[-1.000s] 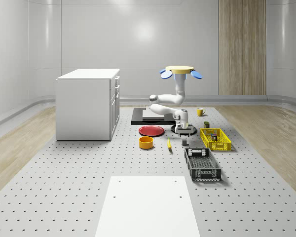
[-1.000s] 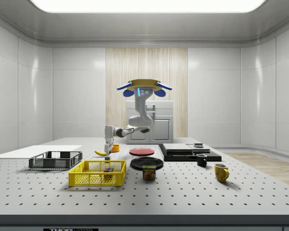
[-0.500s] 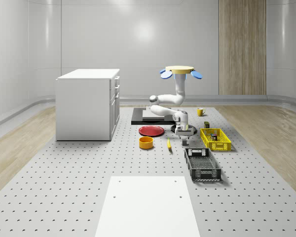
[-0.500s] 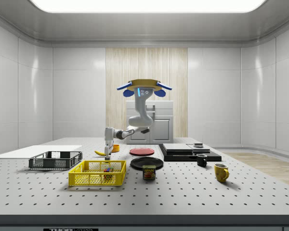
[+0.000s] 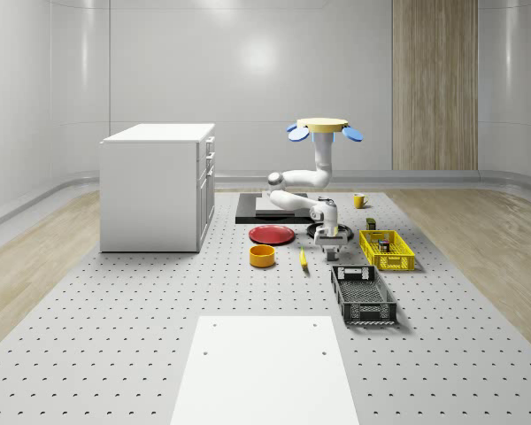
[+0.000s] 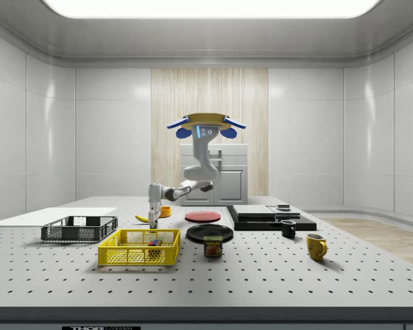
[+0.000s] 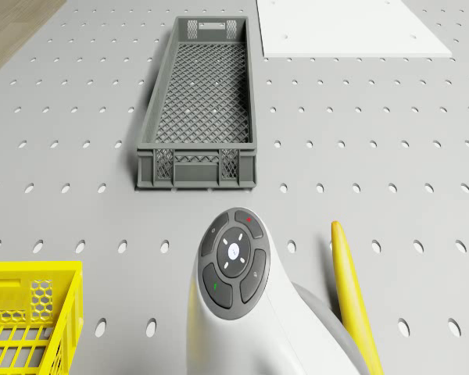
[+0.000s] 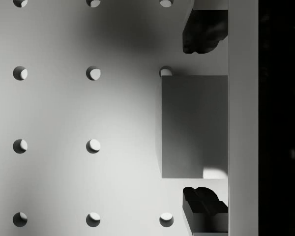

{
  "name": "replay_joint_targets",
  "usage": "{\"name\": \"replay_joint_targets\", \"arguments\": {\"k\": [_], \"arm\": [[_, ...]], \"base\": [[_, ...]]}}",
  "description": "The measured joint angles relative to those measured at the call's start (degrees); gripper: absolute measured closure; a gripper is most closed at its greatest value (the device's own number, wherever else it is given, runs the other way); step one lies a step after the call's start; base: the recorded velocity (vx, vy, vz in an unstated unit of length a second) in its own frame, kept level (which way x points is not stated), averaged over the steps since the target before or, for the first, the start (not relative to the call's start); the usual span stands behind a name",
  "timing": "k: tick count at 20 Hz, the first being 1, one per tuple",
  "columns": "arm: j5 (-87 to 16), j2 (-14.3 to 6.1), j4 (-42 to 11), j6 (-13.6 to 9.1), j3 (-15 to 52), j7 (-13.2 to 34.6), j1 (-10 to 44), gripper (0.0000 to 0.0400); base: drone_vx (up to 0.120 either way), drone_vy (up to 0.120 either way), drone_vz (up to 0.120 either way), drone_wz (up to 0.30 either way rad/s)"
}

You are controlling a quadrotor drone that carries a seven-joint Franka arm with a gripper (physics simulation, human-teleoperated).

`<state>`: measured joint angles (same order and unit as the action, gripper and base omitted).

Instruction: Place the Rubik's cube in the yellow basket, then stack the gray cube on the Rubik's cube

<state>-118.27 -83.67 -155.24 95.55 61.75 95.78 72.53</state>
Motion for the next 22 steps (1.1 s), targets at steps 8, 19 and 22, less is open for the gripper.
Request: {"name": "replay_joint_targets", "arguments": {"k": [8,19,22], "arm": [[-0.32,0.27,0.39,0.03,-0.27,-0.69,-0.41,0.0085],[-0.2,0.63,0.22,-0.49,0.02,-0.95,-0.77,0.0146],[1.02,0.56,-0.51,-1.26,1.37,-0.94,-1.15,0.0148]], "base": [[0.0,0.0,0.0,0.0],[0.0,0.0,0.0,0.0],[0.0,0.0,0.0,0.0]]}}
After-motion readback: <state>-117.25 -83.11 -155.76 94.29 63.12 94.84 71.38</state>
